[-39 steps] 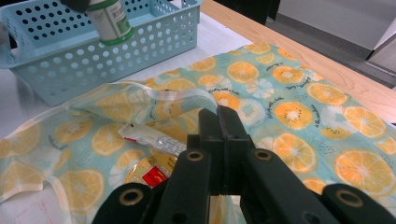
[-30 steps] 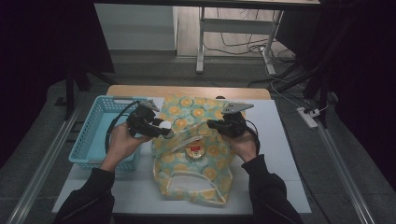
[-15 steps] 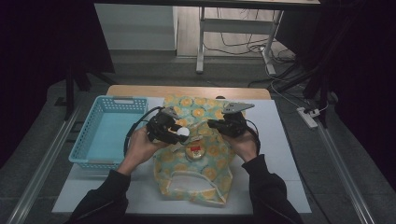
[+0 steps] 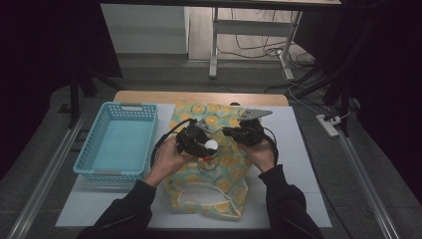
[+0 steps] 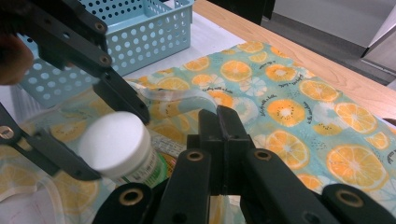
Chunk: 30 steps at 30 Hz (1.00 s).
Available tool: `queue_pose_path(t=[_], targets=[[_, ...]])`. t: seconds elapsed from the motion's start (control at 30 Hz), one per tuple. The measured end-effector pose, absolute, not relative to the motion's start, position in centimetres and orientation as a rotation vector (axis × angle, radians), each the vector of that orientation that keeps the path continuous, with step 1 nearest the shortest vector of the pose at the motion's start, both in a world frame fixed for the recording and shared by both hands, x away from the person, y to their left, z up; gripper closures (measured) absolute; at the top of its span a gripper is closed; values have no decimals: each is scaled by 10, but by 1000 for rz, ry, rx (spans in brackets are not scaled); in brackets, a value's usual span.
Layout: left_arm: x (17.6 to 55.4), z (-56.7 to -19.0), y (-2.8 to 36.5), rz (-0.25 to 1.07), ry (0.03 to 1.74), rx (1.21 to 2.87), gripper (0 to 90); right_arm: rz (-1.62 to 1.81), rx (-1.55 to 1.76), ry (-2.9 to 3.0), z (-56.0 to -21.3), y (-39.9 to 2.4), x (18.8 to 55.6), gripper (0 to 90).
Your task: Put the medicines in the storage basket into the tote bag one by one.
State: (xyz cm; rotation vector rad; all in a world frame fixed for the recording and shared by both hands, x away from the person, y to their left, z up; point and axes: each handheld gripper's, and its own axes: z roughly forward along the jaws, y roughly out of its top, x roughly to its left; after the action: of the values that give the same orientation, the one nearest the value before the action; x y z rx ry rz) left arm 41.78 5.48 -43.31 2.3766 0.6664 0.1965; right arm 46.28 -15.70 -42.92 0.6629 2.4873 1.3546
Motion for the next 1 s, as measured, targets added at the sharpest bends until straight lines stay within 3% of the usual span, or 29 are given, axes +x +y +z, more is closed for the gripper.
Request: queue_pose_path(t=[1.0], targets=[[436,-465,45,192,731,2420,468,1353,652,2491,-429,-155,461,900]])
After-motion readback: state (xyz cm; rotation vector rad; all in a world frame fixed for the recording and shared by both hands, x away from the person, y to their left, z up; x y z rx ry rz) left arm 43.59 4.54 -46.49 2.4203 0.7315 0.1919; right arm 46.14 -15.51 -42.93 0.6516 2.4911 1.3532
